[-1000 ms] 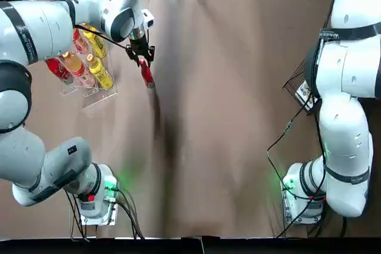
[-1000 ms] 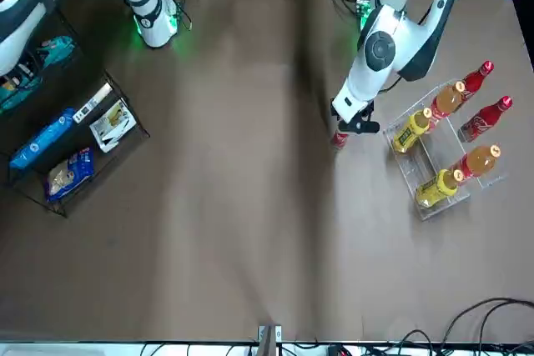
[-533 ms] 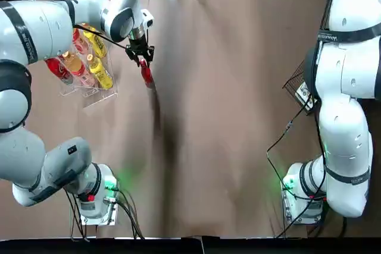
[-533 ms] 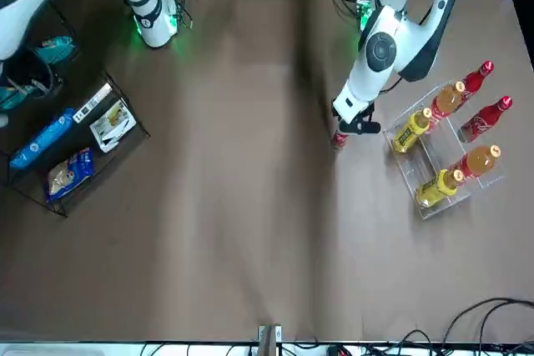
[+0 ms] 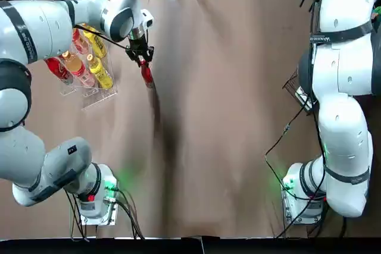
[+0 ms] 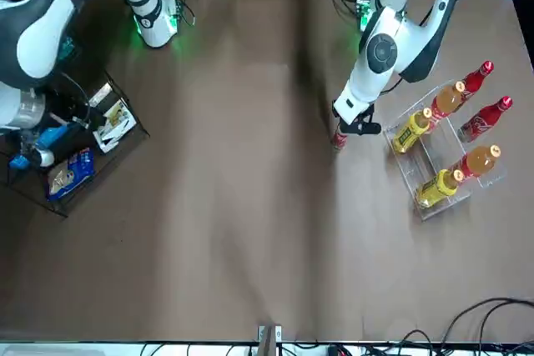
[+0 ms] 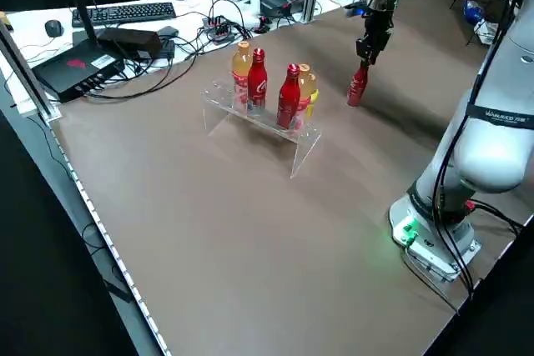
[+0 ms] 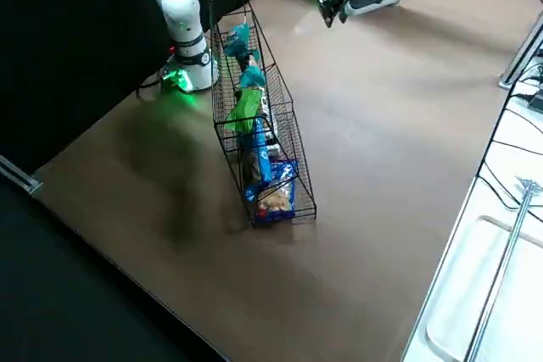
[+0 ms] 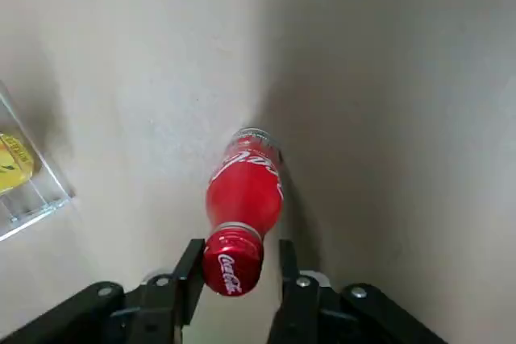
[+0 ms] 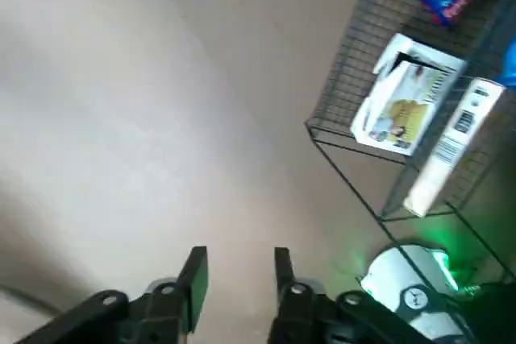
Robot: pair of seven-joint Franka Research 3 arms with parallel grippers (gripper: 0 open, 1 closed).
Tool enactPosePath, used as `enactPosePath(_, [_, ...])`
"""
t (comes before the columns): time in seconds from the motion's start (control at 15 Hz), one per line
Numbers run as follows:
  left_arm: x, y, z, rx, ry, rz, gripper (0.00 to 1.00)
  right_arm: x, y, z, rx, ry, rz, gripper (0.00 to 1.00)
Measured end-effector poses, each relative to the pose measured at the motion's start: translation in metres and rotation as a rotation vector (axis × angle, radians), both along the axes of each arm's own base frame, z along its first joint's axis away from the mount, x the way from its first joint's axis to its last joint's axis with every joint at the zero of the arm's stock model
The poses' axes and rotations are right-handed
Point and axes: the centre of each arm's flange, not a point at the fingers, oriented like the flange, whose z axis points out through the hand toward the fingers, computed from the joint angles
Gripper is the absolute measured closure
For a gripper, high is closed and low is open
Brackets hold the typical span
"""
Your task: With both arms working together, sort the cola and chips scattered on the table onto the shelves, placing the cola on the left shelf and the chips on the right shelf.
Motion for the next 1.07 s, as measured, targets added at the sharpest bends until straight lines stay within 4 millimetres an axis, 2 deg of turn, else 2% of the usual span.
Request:
enactPosePath(0.07, [0.000,0.000,0.000,0.000,0.000,0.000,0.56,0.003,0.002,-0.003,0.011,-0.009,0.003,0.53])
enactPosePath(0.2, [0.000,0.000,0.000,0.000,0.000,0.000,0.69,0.007,0.000,-0.004,0.030,-0.026,0.003,0.37])
enactPosePath(0.27, [0.000,0.000,0.000,0.000,0.000,0.001,0.69,0.008,0.001,-0.002,0.037,-0.034,0.007,0.28])
enactPosePath(0.33, [0.000,0.000,0.000,0.000,-0.001,0.001,0.69,0.010,0.007,0.003,0.036,-0.048,0.023,0.10])
enactPosePath(0.4, [0.000,0.000,0.000,0.000,-0.001,0.001,0.69,0.011,0.012,0.007,0.033,-0.055,0.033,0.01])
enactPosePath(0.67, [0.004,0.002,0.002,-0.004,-0.008,0.009,0.69,0.013,0.013,0.012,0.027,-0.066,0.039,0.00])
enactPosePath(0.8, [0.012,0.002,0.016,-0.001,-0.018,0.042,0.69,0.014,0.010,0.012,0.024,-0.073,0.035,0.00])
enactPosePath(0.93, [0.022,0.001,0.049,0.029,0.003,0.056,0.69,0.015,0.011,0.013,0.024,-0.076,0.038,0.00])
enactPosePath(1.07, [0.034,0.002,0.098,0.058,0.018,0.069,0.69,0.015,0.013,0.013,0.022,-0.081,0.041,0.00])
